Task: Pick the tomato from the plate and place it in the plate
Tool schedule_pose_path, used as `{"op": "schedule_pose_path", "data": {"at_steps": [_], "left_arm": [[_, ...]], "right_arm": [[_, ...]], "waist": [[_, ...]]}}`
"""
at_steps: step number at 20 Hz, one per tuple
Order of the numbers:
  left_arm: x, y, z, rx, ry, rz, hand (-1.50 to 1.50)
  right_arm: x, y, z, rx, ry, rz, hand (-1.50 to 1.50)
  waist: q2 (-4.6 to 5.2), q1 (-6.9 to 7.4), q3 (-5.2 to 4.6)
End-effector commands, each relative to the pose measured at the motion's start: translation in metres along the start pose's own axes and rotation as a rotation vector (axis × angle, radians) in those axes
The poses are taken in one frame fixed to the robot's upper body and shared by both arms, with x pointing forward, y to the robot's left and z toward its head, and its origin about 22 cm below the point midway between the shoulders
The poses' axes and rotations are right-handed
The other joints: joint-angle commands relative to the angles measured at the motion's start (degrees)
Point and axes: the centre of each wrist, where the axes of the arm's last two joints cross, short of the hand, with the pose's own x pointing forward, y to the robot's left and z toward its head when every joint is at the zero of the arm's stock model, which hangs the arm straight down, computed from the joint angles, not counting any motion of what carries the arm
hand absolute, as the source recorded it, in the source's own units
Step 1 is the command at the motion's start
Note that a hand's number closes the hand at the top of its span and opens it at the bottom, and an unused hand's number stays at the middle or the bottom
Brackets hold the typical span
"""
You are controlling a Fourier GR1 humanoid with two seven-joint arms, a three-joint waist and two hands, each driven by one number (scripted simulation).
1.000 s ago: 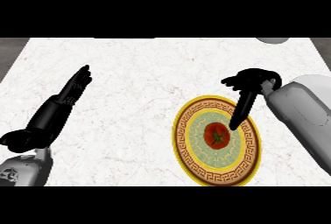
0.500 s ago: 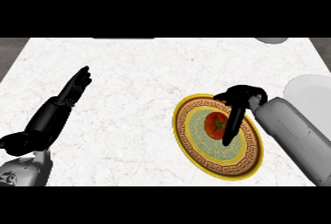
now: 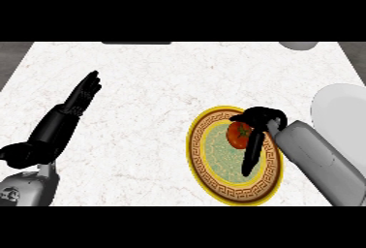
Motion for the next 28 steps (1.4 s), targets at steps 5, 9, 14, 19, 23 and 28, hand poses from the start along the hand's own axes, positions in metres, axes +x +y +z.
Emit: {"op": "schedule_pose_path", "data": {"at_steps": [5,9,14,19,23,28], "left_arm": [[-0.005,-0.008,-0.003,-0.019,-0.008,-0.004,0.0],[-0.007,-0.004,0.002,-0.009,0.012,-0.006,0.0],[0.006,-0.009,-0.007,-0.022,0.002,0.013,0.0],[0.003,-0.008,-0.002,-0.043,-0.021,-0.006,0.0],[0.001,-0.016,-0.002,-0.054,-0.028,0.0,0.0],[0.002,-0.016,-0.006,-0.041,-0.012,0.013,0.0]], "right_arm": [[-0.015,0.02,-0.026,0.126,0.055,0.097,1.5],[-0.006,0.03,-0.02,0.007,-0.022,0.147,1.5],[0.03,0.037,-0.029,-0.297,0.159,0.07,1.5],[0.009,-0.018,-0.016,-0.766,0.457,-0.13,1.5],[0.044,-0.013,-0.024,-0.977,0.547,-0.189,1.5],[0.088,-0.02,-0.012,-1.192,0.554,-0.189,1.5]], "waist": [[0.91,0.2,0.45],[0.8,0.16,0.46],[1.04,0.91,0.46],[1.46,2.73,0.29],[1.16,3.12,0.27],[0.83,2.1,0.34]]}}
